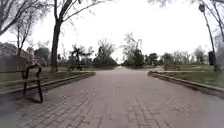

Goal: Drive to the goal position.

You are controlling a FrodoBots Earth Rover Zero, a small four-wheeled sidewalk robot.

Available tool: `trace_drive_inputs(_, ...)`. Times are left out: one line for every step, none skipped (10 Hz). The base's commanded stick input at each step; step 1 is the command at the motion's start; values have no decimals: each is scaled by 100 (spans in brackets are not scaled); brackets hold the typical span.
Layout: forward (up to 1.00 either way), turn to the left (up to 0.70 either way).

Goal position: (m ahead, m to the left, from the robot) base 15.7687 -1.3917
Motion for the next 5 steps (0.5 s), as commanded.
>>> trace_drive_inputs(70,0)
trace_drive_inputs(70,0)
trace_drive_inputs(70,0)
trace_drive_inputs(70,0)
trace_drive_inputs(70,0)
